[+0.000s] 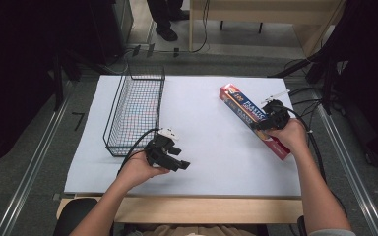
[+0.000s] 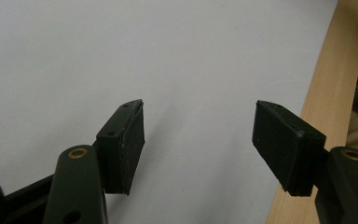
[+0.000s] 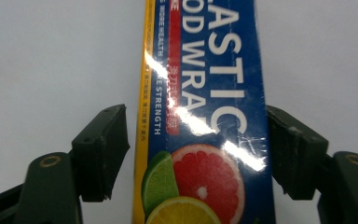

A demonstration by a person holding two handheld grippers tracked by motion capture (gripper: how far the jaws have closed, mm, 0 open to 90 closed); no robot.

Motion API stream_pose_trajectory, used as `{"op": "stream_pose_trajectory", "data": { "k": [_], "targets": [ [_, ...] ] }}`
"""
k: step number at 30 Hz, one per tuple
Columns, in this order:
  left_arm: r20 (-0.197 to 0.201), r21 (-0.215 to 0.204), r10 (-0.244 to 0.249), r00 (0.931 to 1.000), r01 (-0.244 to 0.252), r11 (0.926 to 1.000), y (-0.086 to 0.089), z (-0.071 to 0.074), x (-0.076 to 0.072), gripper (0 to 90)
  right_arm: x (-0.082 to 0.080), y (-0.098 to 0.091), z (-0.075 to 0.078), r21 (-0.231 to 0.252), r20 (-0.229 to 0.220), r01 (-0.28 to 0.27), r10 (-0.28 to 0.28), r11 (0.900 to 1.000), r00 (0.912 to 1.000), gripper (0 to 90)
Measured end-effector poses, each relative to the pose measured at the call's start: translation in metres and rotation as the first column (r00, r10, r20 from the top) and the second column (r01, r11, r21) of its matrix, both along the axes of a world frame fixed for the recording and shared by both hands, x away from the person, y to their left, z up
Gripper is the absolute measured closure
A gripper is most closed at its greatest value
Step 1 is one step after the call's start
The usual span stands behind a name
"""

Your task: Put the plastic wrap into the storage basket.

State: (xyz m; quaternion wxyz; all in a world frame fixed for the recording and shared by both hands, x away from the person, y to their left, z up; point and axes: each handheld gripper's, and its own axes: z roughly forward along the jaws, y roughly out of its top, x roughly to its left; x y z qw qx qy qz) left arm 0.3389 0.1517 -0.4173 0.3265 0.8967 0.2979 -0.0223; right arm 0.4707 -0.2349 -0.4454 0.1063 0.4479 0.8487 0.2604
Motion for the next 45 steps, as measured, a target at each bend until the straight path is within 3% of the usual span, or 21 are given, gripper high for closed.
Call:
{"op": "stream_pose_trajectory", "data": {
  "k": [5,8,11,14,15,17,18,20,45],
  "targets": [
    [-0.002,0.004,0.005,1.0,-0.005,1.0,0.002,-0.001,-0.001,34.8,0.004,0.003,-0.005,-0.039,-0.014,-0.002,0.002,0.9992,0.9999,34.0],
    [-0.004,0.002,0.012,0.9999,-0.012,0.9999,0.002,-0.001,-0.002,34.8,0.006,0.001,-0.006,-0.033,-0.037,0.008,-0.01,0.9994,0.9993,36.5],
    [-0.004,0.008,0.009,0.9999,-0.009,0.9999,0.002,-0.002,-0.003,34.7,0.01,0.001,-0.009,-0.025,-0.081,0.018,-0.02,0.9995,0.9966,36.3],
    [-0.005,0.01,0.008,1.0,-0.008,0.9999,0.001,-0.002,-0.003,34.7,0.011,0.002,-0.01,-0.029,-0.094,0.019,-0.021,0.9994,0.9953,35.9],
    [-0.003,0.015,0.0,1.0,0.0,0.9999,0.001,-0.002,-0.003,34.7,0.012,0.004,-0.011,-0.055,-0.116,0.012,-0.018,0.9984,0.9931,34.4],
    [-0.003,0.015,0.002,1.0,-0.002,0.9999,0.0,-0.002,-0.003,34.7,0.013,0.006,-0.011,-0.07,-0.115,0.005,-0.013,0.9976,0.9932,34.4],
    [-0.004,0.01,0.005,1.0,-0.005,0.9999,-0.001,-0.002,-0.003,34.7,0.013,0.011,-0.011,-0.113,-0.112,-0.008,-0.005,0.9936,0.9937,34.3],
    [-0.005,0.009,0.005,1.0,-0.005,0.9999,-0.001,-0.003,-0.003,34.7,0.013,0.012,-0.011,-0.117,-0.112,-0.011,-0.003,0.9931,0.9937,34.5],
    [0.004,-0.01,0.006,1.0,-0.006,0.9999,0.002,0.003,-0.004,34.7,0.011,0.007,-0.003,-0.089,-0.118,0.008,-0.019,0.996,0.9929,40.9]
  ]
}}
